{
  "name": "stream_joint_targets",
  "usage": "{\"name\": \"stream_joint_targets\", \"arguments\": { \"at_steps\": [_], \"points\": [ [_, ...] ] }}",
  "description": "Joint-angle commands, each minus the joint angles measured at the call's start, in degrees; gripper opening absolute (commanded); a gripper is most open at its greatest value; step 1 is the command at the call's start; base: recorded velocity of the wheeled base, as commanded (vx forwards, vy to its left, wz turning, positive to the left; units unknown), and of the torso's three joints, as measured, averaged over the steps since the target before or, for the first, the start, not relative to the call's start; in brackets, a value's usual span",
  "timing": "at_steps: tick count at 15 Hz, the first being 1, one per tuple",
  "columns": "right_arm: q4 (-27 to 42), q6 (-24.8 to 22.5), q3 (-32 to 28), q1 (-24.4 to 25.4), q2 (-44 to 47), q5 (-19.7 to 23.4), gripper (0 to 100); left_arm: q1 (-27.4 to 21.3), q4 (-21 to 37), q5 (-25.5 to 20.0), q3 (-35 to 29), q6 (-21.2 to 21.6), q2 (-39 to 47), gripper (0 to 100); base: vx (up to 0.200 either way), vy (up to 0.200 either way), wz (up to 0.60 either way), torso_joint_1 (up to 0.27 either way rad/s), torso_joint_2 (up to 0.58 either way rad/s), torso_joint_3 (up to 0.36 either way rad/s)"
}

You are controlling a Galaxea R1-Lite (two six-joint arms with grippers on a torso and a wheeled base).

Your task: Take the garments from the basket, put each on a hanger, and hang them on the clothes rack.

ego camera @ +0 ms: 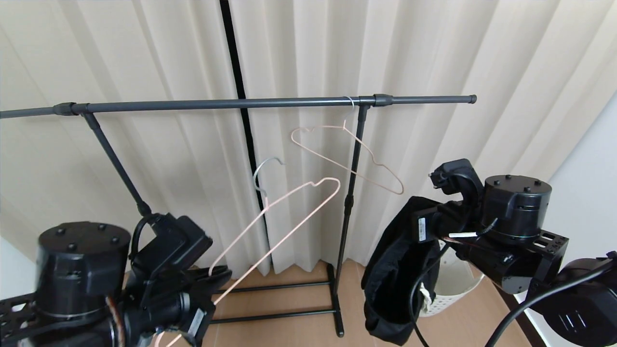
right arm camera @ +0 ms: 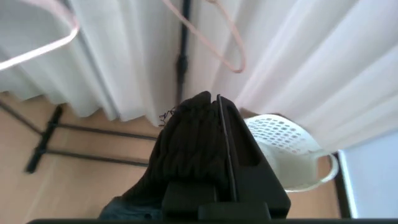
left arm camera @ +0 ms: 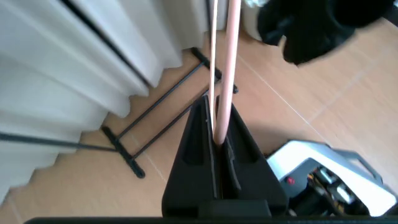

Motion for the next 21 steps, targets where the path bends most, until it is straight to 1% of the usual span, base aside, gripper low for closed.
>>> {"name": "stream_joint_targets", "arguments": {
  "at_steps": [1,3,4,5,6,8,10,13,15,16,17,18,20,21],
  "points": [
    [-0.1,-0.9,-1.5,-0.1,1.7,-3.3,0,-0.1,-2.9,-4.2,6.6,2.8,-4.7,0,0.000,0.000,0.00,0.000,0.00,0.000],
    [-0.4,-1.8,-3.2,-1.2,4.0,-9.1,0,0.0,-5.5,-10.5,9.5,3.2,-4.2,0,0.000,0.000,0.00,0.000,0.00,0.000],
    [-0.6,-1.9,-4.1,-1.3,4.9,-11.5,0,0.1,-6.2,-12.2,10.1,3.2,-4.1,0,0.000,0.000,0.00,0.000,0.00,0.000],
    [-0.6,-1.9,-5.7,-1.3,6.1,-14.4,0,0.0,-6.6,-13.0,10.7,3.2,-4.1,0,0.000,0.000,0.00,0.000,0.00,0.000],
    [-0.6,-1.9,-6.5,-1.3,6.4,-15.3,0,-0.2,-6.6,-13.1,10.9,3.2,-3.8,0,0.000,0.000,0.00,0.000,0.00,0.000],
    [-0.5,-1.9,-6.9,-1.0,6.4,-15.8,0,-1.1,-6.6,-13.1,10.9,3.2,-2.9,0,0.000,0.000,0.00,0.000,0.00,0.000],
    [-0.6,-1.7,-6.9,0.3,6.1,-15.8,0,-3.1,-7.0,-13.1,10.7,3.1,-1.0,0,0.000,0.000,0.00,0.000,0.00,0.000],
    [-0.3,-1.7,-6.7,2.1,6.0,-15.8,0,-4.3,-10.7,-13.0,10.7,2.9,2.9,0,0.000,0.000,0.00,0.000,0.00,0.000],
    [-0.2,-1.6,-6.3,4.1,5.9,-16.3,0,-5.3,-18.1,-12.9,10.5,2.6,9.5,0,0.000,0.000,0.00,0.000,0.00,0.000],
    [-0.2,-1.6,-6.2,4.7,5.6,-17.0,0,-5.8,-20.8,-12.8,10.5,2.5,11.9,0,0.000,0.000,0.00,0.000,0.00,0.000],
    [-0.3,-1.6,-6.2,4.8,5.6,-17.1,0,-5.9,-21.0,-12.8,10.5,2.5,12.1,0,0.000,0.000,0.00,0.000,0.00,0.000],
    [-0.2,-1.6,-5.7,5.7,4.4,-18.0,0,-5.9,-25.4,-12.7,10.6,2.4,15.5,0,0.000,0.000,0.00,0.000,0.00,0.000],
    [0.0,-1.7,-5.1,7.0,3.0,-18.5,0,-5.9,-27.7,-12.4,10.4,2.3,17.4,0,0.000,0.000,0.00,0.000,0.00,0.000],
    [0.0,-1.7,-5.0,7.5,2.7,-19.2,0,-5.9,-28.4,-12.4,10.3,1.5,18.1,0,0.000,0.000,0.00,0.000,0.00,0.000]
  ]
}}
